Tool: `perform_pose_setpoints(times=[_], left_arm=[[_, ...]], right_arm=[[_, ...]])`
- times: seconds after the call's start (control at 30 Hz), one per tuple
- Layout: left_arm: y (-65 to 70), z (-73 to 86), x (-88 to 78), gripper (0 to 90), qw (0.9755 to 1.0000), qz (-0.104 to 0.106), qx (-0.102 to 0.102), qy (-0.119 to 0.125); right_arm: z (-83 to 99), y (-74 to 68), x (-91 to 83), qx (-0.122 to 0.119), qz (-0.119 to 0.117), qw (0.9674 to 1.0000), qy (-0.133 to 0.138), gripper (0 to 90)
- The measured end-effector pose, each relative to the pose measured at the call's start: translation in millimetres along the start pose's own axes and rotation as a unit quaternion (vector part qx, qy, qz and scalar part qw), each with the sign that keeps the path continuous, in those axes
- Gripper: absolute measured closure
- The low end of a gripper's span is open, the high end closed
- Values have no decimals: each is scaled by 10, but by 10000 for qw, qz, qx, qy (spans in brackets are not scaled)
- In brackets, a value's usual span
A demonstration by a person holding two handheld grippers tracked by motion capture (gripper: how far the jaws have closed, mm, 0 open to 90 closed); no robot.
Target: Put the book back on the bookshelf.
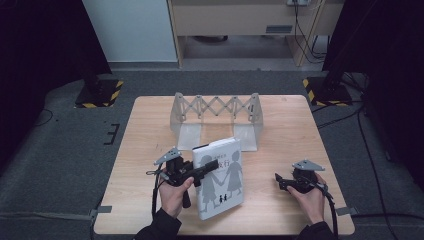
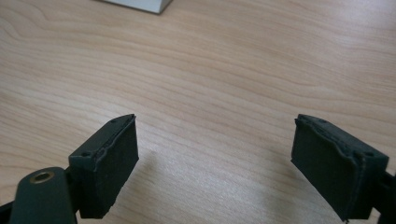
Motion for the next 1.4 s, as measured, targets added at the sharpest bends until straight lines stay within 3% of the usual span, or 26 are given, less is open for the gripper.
perform_pose_setpoints(times=[0.2, 0.57, 0.83, 1.4], left_arm=[[-22, -64, -80, 527, 9999, -86, 35, 76], [-51, -247, -281, 527, 9988, -344, 252, 227], [-169, -450, -463, 527, 9979, -415, 108, 493], [-476, -781, -801, 526, 9914, -1132, 172, 639]], right_arm=[[50, 37, 37, 28, 59, 9997, -228, 129], [59, 65, 50, 125, 83, 9995, -286, 91], [65, 79, 58, 178, 97, 9993, -323, 61], [64, 82, 59, 175, 102, 9993, -327, 60]])
Point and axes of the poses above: each handheld gripper's, and its own axes: x roughly forward along the jaws, z roughly out of its underside, y roughly to its right, the point moved 10 cm from there along x, roughly forward along the jaws, and after that the axes turned 15 degrees about -y, right-handed, at the moved point
